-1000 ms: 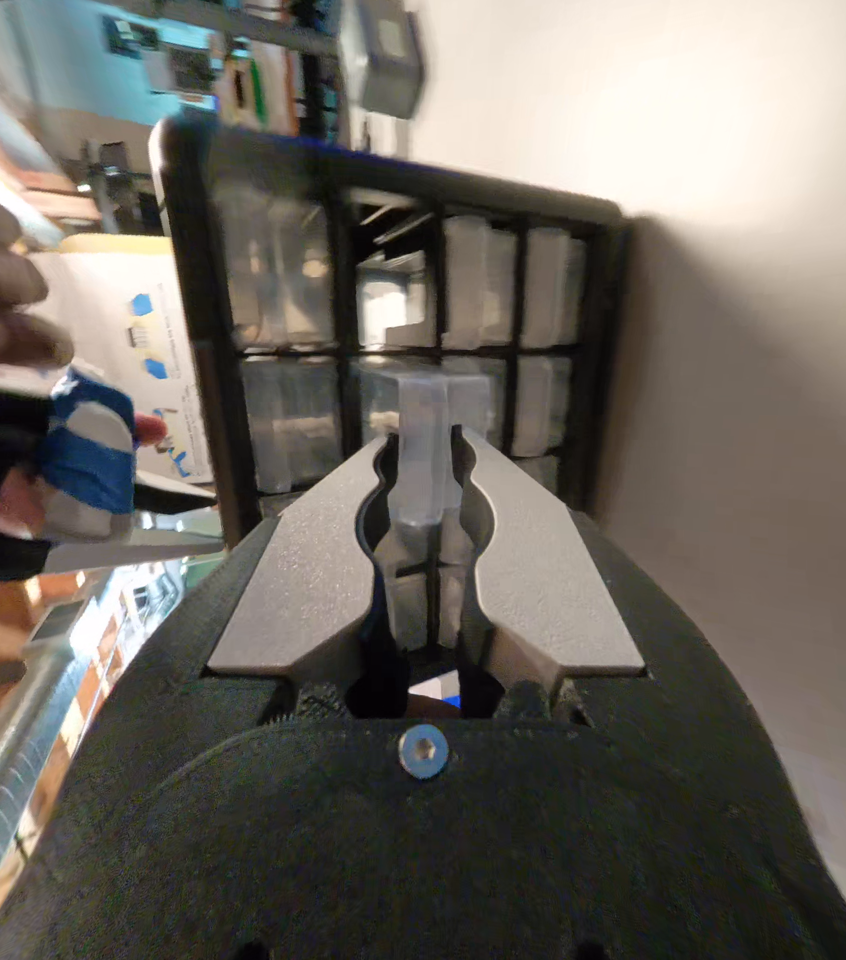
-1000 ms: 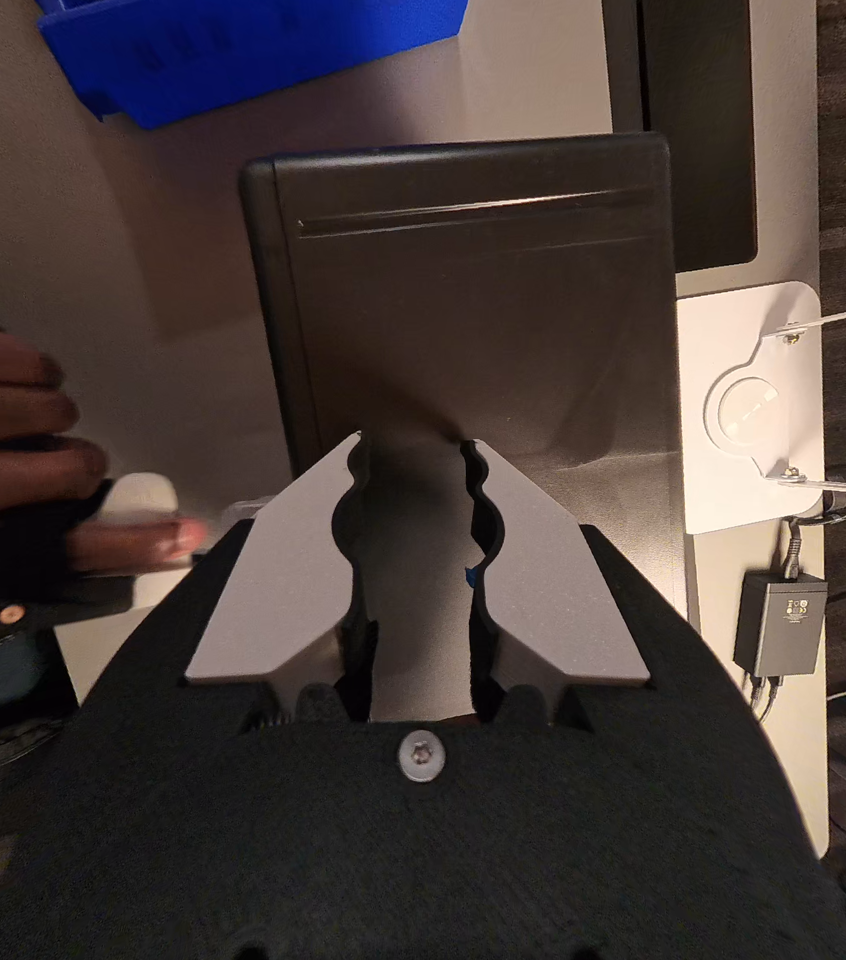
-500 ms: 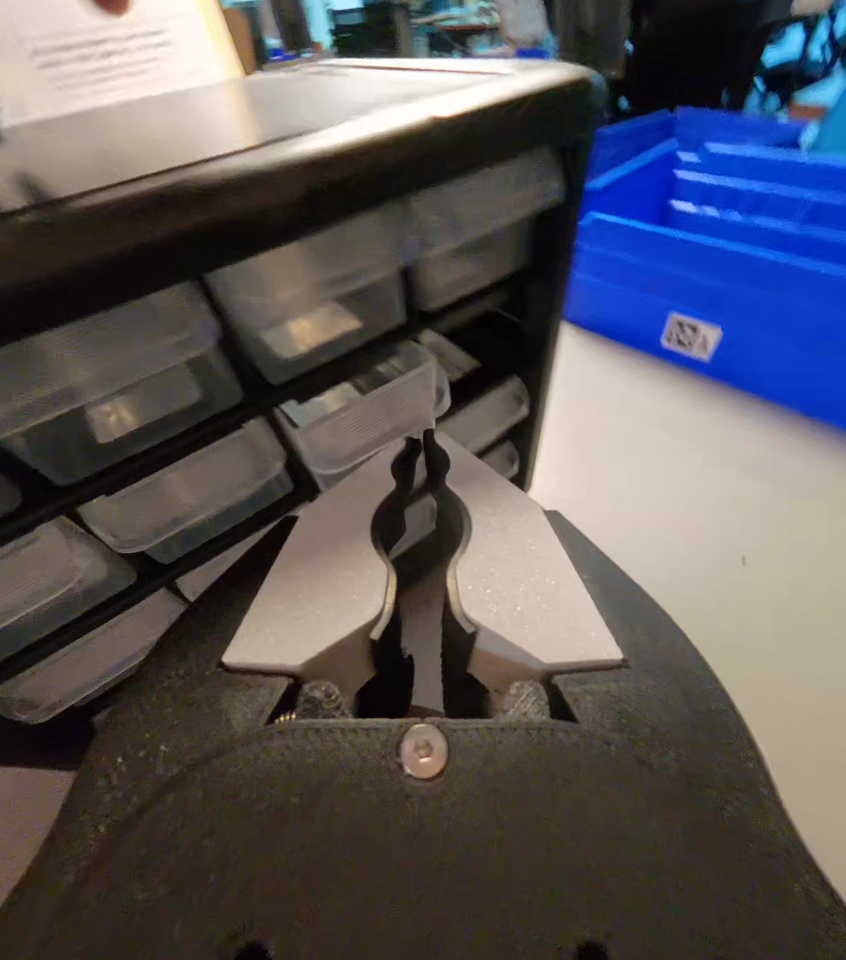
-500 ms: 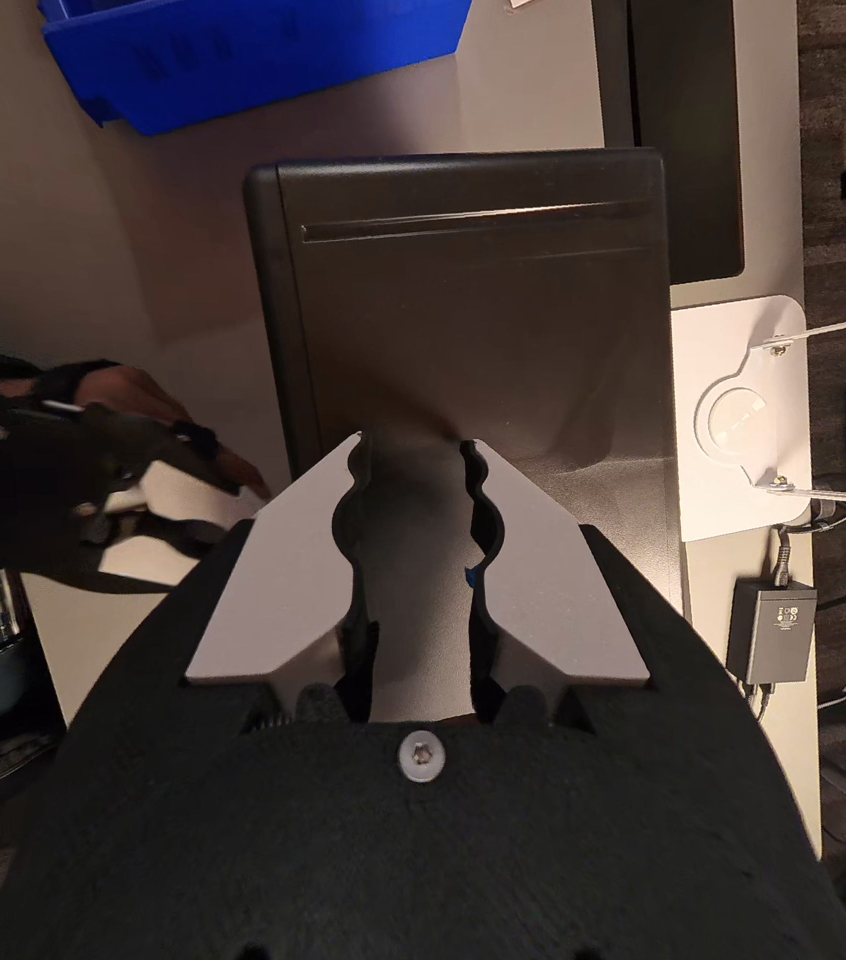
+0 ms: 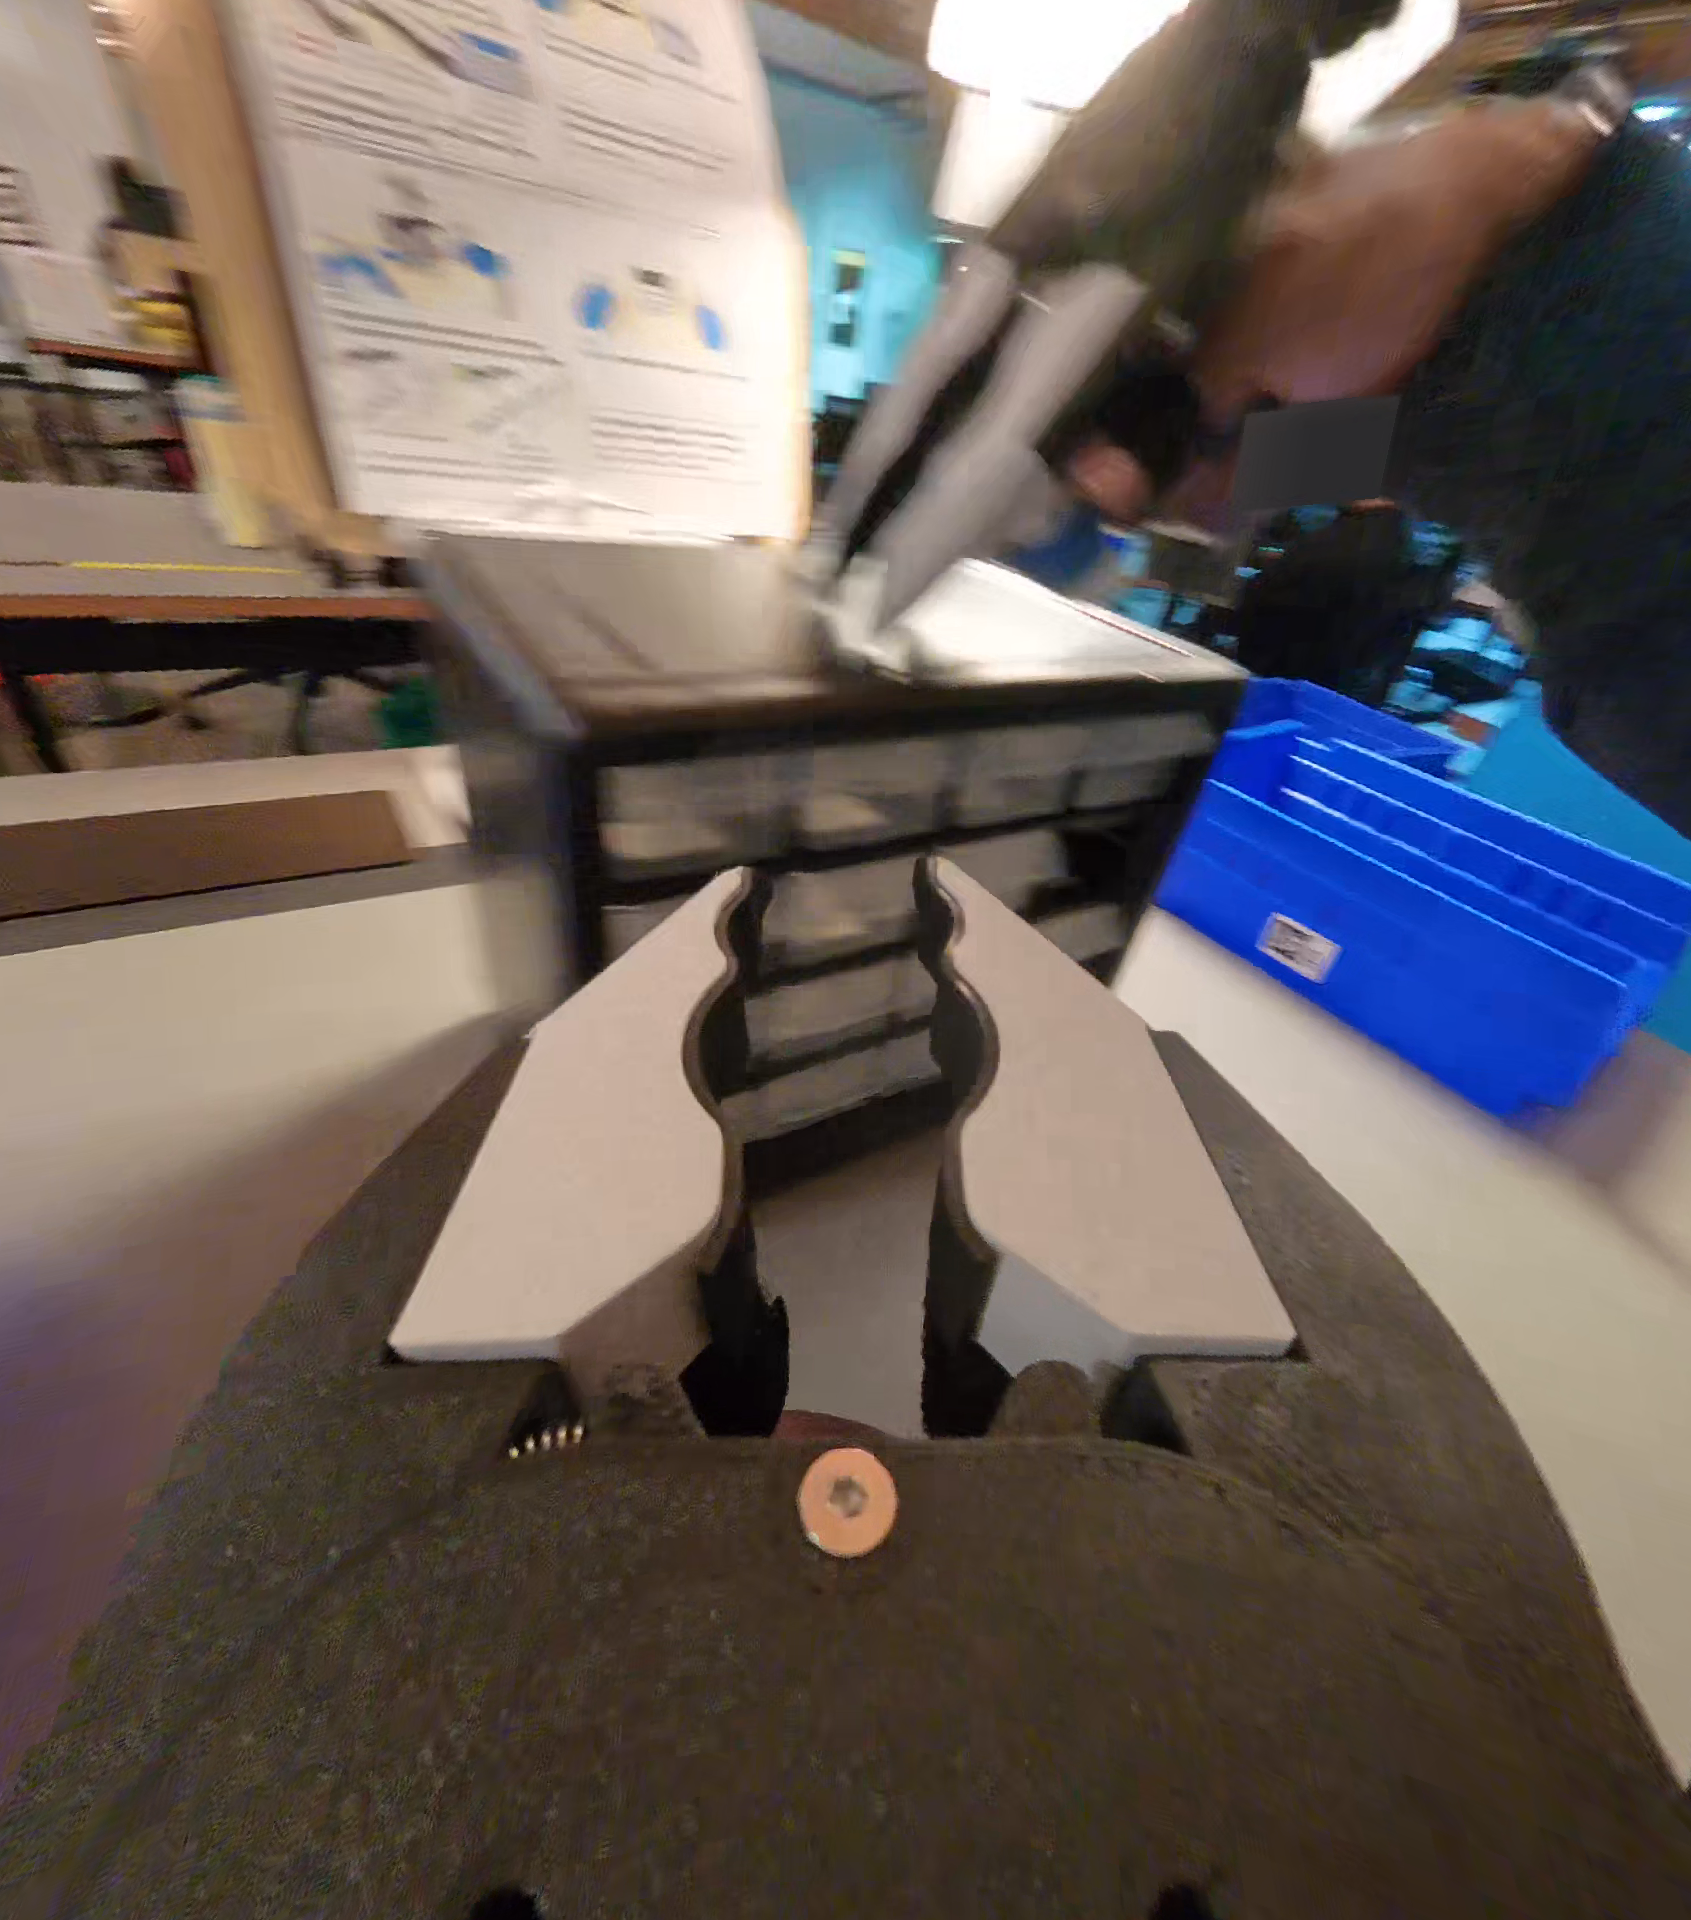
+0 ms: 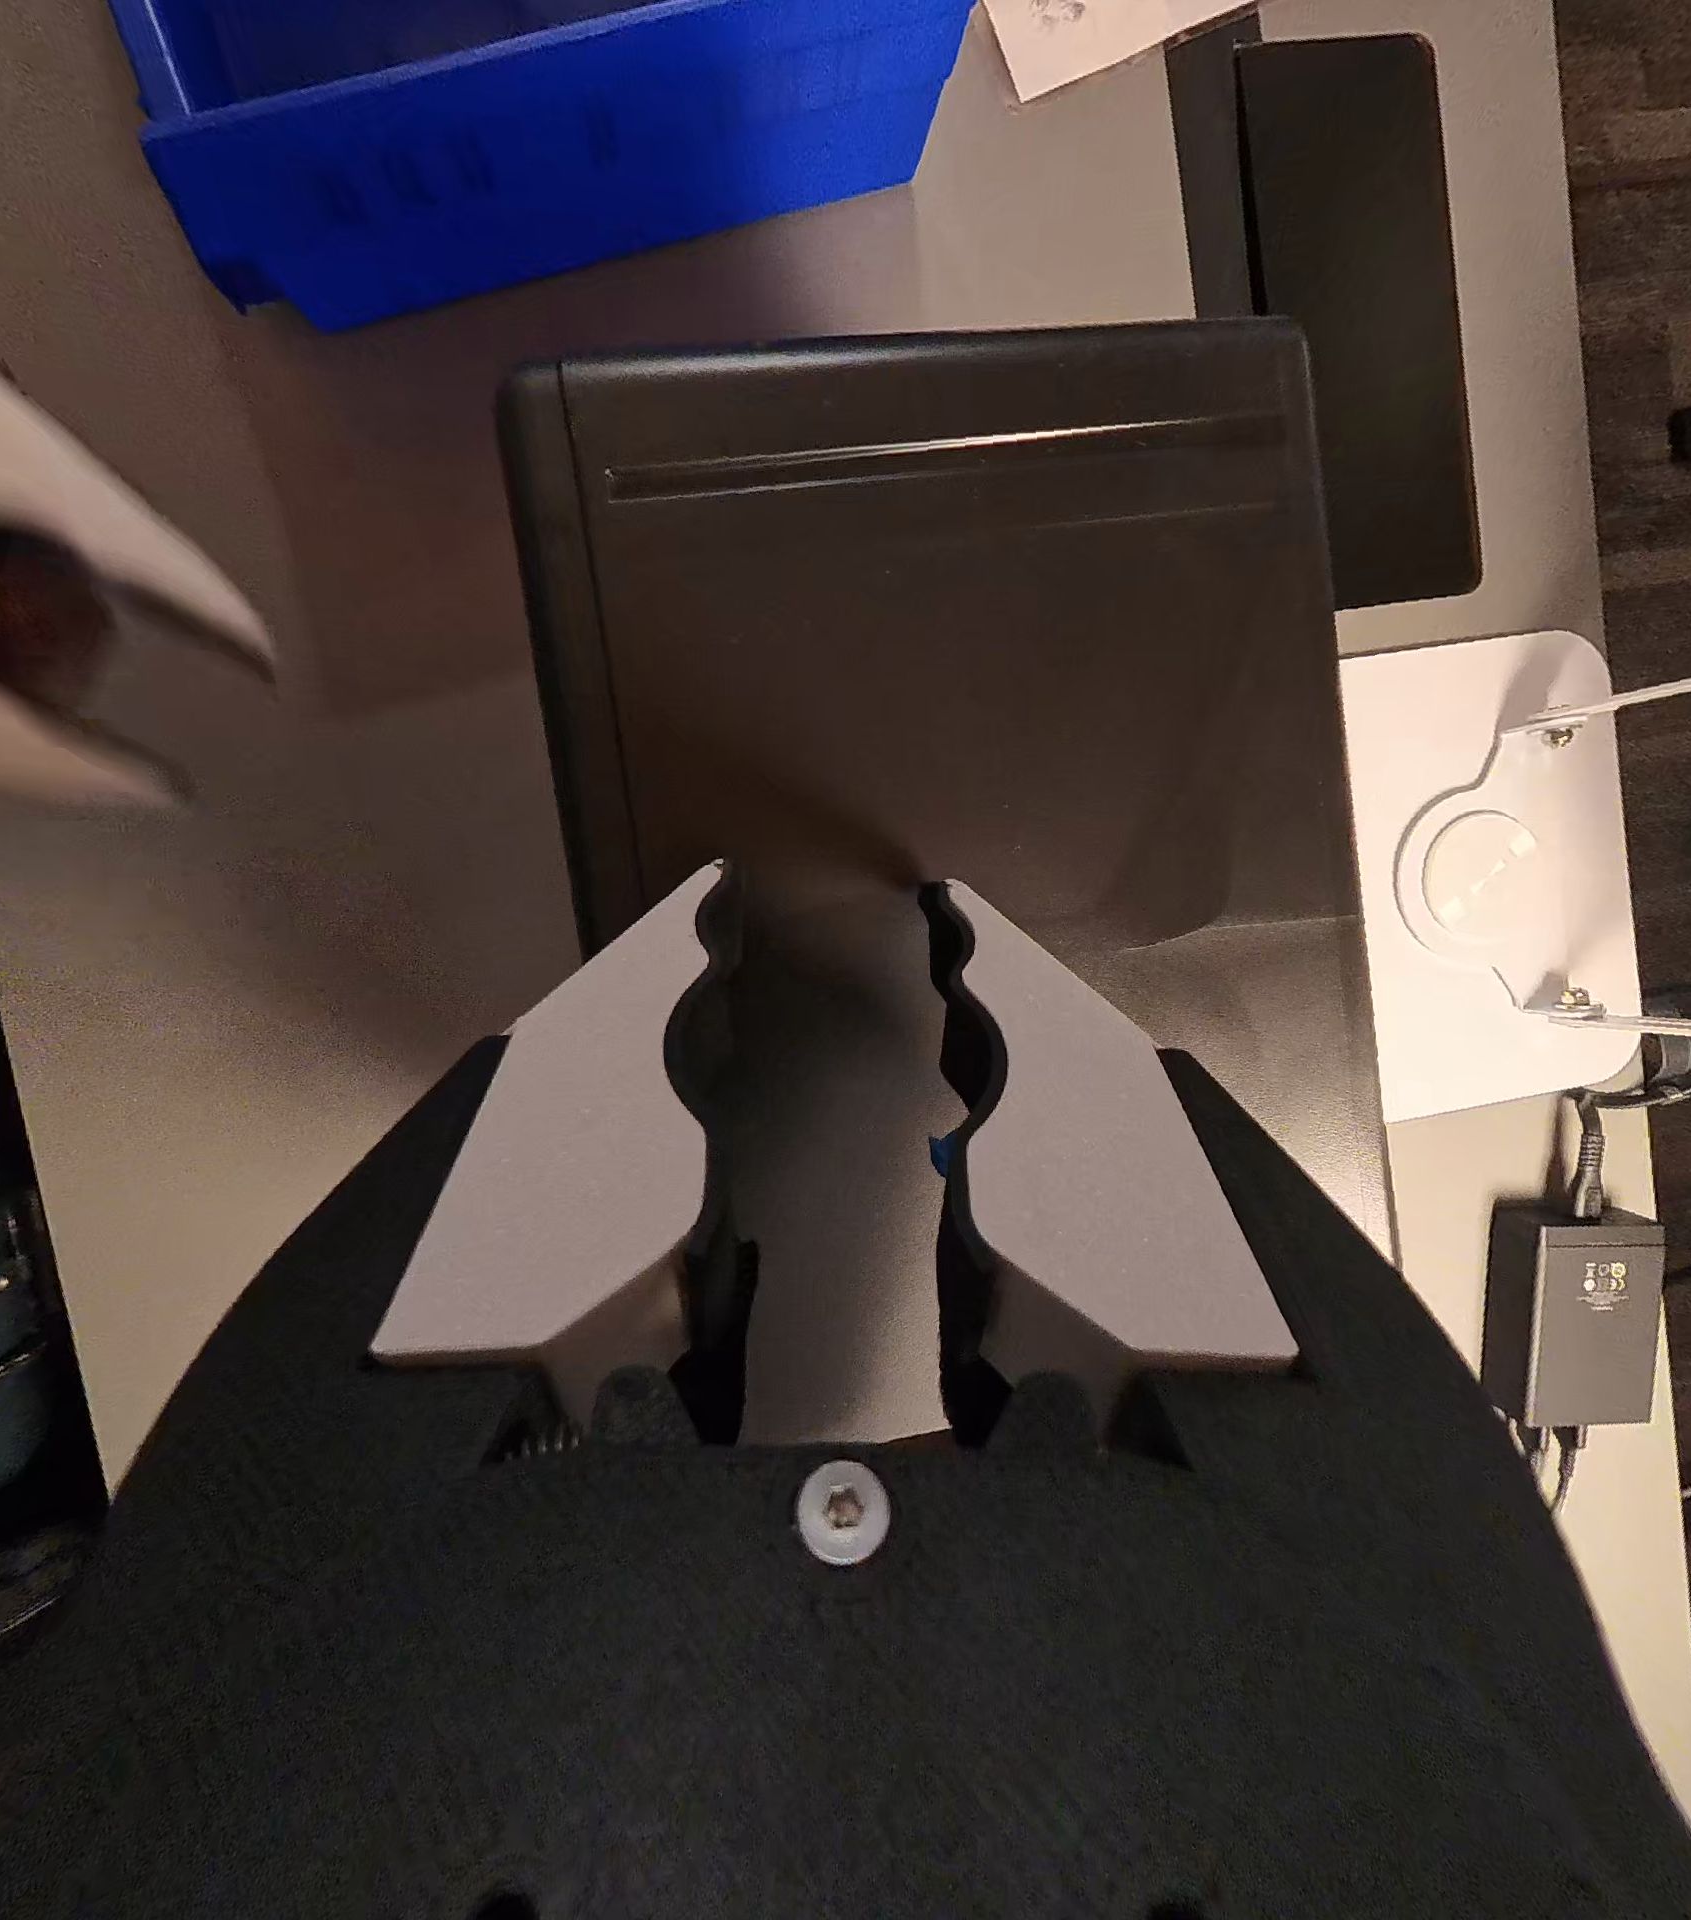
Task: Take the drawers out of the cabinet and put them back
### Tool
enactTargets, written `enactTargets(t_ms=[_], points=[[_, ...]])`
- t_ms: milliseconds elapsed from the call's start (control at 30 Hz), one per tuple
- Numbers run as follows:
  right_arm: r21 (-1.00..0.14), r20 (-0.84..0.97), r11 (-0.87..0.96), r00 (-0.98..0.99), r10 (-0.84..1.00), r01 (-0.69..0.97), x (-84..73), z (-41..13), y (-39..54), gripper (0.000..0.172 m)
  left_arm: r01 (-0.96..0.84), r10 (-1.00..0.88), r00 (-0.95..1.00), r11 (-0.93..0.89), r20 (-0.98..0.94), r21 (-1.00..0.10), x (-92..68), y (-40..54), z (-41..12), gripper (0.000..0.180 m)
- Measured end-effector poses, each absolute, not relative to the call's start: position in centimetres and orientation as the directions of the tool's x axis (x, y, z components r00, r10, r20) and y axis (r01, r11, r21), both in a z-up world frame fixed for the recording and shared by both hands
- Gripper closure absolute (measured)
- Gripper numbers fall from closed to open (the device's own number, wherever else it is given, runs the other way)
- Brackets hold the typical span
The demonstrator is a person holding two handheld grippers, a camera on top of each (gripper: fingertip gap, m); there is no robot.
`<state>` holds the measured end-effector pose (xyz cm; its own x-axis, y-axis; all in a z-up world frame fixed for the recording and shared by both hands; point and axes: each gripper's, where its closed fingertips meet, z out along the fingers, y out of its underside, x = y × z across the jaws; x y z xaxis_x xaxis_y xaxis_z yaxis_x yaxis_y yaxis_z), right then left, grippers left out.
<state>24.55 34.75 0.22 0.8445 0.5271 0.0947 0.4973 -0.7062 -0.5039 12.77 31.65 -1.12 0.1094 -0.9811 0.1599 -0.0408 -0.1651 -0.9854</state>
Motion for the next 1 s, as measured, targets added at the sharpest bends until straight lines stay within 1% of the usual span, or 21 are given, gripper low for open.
enactTargets(t_ms=[100, 167, 233, 300, 367, 433, 500, 533, 600, 667, 700, 733, 933, 967, 1000], points=[[-0.505, 0.084, -0.706, 0.842, 0.532, 0.497, 24.6, 0.2, 34.8, 0.132, -0.074, -0.933, 0.299, -0.230, 0.199, -0.970, 7.1, 39.8, 0.8, 0.150], [-0.505, 0.080, -0.706, 0.842, 0.534, 0.496, 24.6, 0.2, 34.8, 0.132, -0.125, -0.882, 0.384, -0.341, 0.271, -0.932, 4.1, 45.2, 0.4, 0.146], [-0.507, 0.083, -0.705, 0.842, 0.533, 0.496, 24.6, 0.2, 34.8, 0.132, -0.172, -0.815, 0.500, -0.425, 0.293, -0.889, 1.2, 51.0, -1.0, 0.144], [-0.511, 0.089, -0.701, 0.842, 0.532, 0.497, 24.6, 0.2, 34.8, 0.132, -0.246, -0.753, 0.613, -0.470, 0.240, -0.848, -1.2, 56.3, -3.3, 0.139], [-0.516, 0.091, -0.700, 0.844, 0.529, 0.494, 24.6, 0.2, 34.8, 0.133, -0.393, -0.748, 0.648, -0.488, 0.141, -0.780, -2.4, 59.6, -6.4, 0.135], [-0.519, 0.088, -0.700, 0.845, 0.527, 0.490, 24.6, 0.2, 34.7, 0.133, -0.608, -0.821, 0.571, -0.436, 0.016, -0.663, -2.9, 60.6, -10.2, 0.133], [-0.519, 0.087, -0.702, 0.847, 0.524, 0.487, 24.6, 0.2, 34.7, 0.133, -0.815, -0.876, 0.446, -0.314, -0.182, -0.487, -4.6, 61.5, -13.7, 0.130], [-0.517, 0.087, -0.704, 0.849, 0.522, 0.486, 24.6, 0.2, 34.7, 0.133, -0.891, -0.894, 0.353, -0.231, -0.276, -0.391, -5.4, 61.9, -14.9, 0.128], [-0.513, 0.093, -0.706, 0.849, 0.520, 0.489, 24.6, 0.2, 34.7, 0.133, -0.970, -0.913, 0.159, -0.073, -0.375, -0.232, -6.2, 61.6, -16.6, 0.126], [-0.506, 0.105, -0.706, 0.848, 0.520, 0.496, 24.5, 0.2, 34.7, 0.133, -0.996, -0.912, 0.042, -0.003, -0.409, -0.095, -7.1, 61.3, -17.7, 0.116], [-0.503, 0.111, -0.705, 0.846, 0.521, 0.500, 24.5, 0.3, 34.7, 0.134, -0.999, -0.892, 0.003, 0.020, -0.451, -0.046, -7.4, 61.8, -17.8, 0.115], [-0.500, 0.116, -0.704, 0.844, 0.523, 0.505, 24.5, 0.3, 34.7, 0.134, -0.999, -0.870, -0.022, 0.032, -0.492, -0.013, -7.5, 62.5, -17.7, 0.115], [-0.499, 0.110, -0.706, 0.845, 0.523, 0.502, 24.5, 0.2, 34.8, 0.134, -0.988, -0.820, -0.143, 0.089, -0.555, 0.122, -8.8, 64.2, -19.7, 0.139], [-0.501, 0.108, -0.707, 0.846, 0.522, 0.500, 24.5, 0.2, 34.8, 0.134, -0.986, -0.816, -0.163, 0.108, -0.555, 0.131, -8.9, 64.1, -19.9, 0.143], [-0.503, 0.105, -0.707, 0.847, 0.521, 0.497, 24.5, 0.2, 34.8, 0.134, -0.986, -0.815, -0.168, 0.124, -0.554, 0.115, -8.7, 63.7, -19.7, 0.146]])
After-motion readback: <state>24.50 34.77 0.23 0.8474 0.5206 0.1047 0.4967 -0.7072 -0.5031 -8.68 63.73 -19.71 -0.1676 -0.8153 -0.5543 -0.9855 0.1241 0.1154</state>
